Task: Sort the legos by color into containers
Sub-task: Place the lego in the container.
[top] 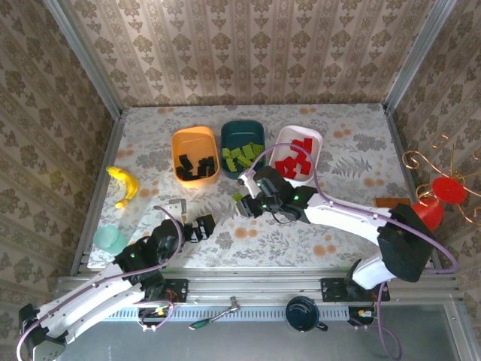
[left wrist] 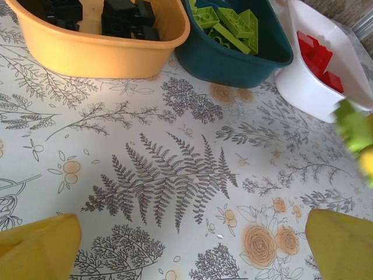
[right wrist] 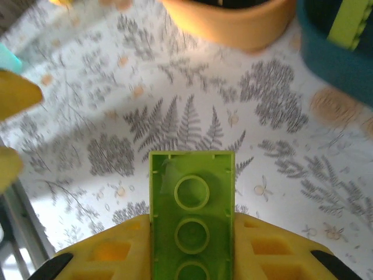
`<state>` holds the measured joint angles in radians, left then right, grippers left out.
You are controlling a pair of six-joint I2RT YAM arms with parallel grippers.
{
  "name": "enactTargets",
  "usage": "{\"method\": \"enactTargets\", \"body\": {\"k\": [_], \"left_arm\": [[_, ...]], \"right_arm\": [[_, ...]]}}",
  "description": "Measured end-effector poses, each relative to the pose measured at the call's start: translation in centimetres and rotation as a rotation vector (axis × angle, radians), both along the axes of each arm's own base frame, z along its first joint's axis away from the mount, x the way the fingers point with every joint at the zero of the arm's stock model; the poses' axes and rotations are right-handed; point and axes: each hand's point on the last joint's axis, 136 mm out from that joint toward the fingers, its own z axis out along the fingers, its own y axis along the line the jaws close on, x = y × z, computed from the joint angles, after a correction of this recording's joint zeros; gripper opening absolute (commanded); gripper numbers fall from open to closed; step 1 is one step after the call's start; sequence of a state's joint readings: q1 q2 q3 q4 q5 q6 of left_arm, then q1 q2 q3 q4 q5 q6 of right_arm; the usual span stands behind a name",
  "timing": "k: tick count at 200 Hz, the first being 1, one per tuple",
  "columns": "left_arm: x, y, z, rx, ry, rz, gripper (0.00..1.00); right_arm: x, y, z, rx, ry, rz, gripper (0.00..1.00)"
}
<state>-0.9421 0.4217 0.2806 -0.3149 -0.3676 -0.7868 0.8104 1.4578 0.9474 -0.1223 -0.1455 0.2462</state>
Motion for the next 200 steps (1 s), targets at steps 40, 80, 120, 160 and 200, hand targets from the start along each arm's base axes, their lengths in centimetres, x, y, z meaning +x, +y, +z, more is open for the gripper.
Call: {"method": "enactTargets", "body": {"k": [40,80,120,160,200], "left_arm": [[0.0,0.0,-0.2,0.003,0.002,0.000,1.00],[0.0,0.0,-0.4,0.009,0.008,0.000,1.00],[0.0,0.0,-0.6,0.011,0.016,0.002,1.00],[0.0,-0.1,-0.8,0.010,0.025,0.004,1.00],[-0.1,-0.3,-1.1,0.011,0.043,0.001,1.00]], "right_arm": [[4.7,-1.1,4.4,0.083,-0.048,-0.103,0.25],[12.7,-0.6,7.4,0.119,-0.092,-0.233,0.25],[18.8,-0.5,4.1,0.063,-0.036,-0.350,0.27],[22.3,-0.3,-0.1,-0.010,0.040,-0.420,0.30],[23.5,0.0,-1.8,-0.041,0.079,-0.455,0.62]]}}
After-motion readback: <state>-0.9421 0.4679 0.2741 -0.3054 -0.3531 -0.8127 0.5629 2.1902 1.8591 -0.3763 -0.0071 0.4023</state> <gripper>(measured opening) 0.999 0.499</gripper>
